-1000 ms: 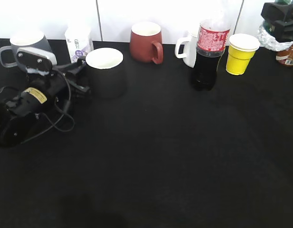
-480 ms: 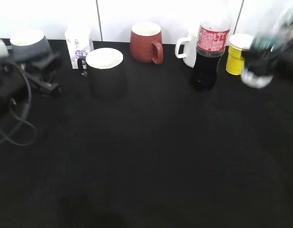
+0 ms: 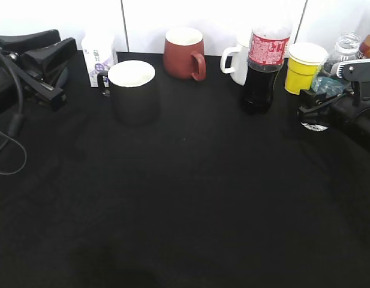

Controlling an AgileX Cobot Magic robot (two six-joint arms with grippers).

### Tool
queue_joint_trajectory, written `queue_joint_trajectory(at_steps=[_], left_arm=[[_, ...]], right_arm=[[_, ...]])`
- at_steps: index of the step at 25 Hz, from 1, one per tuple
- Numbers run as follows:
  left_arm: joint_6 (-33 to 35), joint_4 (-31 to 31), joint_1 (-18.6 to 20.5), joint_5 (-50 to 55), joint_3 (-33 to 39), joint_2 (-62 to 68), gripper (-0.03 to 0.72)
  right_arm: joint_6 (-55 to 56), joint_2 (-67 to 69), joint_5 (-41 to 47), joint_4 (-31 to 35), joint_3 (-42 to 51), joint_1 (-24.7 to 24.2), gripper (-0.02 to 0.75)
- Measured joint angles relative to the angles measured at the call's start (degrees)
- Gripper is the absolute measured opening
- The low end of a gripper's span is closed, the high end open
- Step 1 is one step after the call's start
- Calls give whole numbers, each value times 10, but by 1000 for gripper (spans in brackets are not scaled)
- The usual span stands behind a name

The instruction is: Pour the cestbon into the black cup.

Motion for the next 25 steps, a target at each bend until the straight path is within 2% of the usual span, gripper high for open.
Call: queue_joint_trajectory(at_steps=[2, 3, 7, 10, 12, 15, 16, 18, 19, 22, 25], left_arm=[[0, 0, 0, 1, 0, -10, 241], [0, 0, 0, 1, 0, -12, 241], [-5, 1, 0, 17, 0, -12, 241], [-46, 1, 0, 96, 0, -12, 241], [-83, 1, 0, 213, -6, -19, 241], [-115, -1, 0, 477, -77, -60, 241], [-116, -23, 0, 554, -104, -82, 241], [-117, -120, 0, 722, -162, -140, 241], [-117, -149, 0, 813, -189, -170, 241], [-111, -168, 0, 945, -213, -286, 241], [-64, -181, 0, 1076, -213, -425, 241]], right_arm=[[6, -14, -1, 10, 14, 0, 601], [11, -29, -1, 21, 25, 0, 621], [32, -79, -1, 24, 93, 0, 626], [45, -108, 3, 23, 151, 0, 616], [46, -156, 107, 23, 154, 0, 605], [46, -244, 379, 21, 93, 0, 596], [46, -273, 472, 15, 60, 0, 596], [46, -328, 655, 10, -21, 0, 596], [46, -355, 721, 10, -57, 0, 596], [46, -465, 833, 23, -97, 0, 596], [46, -617, 942, 34, -97, 0, 596]])
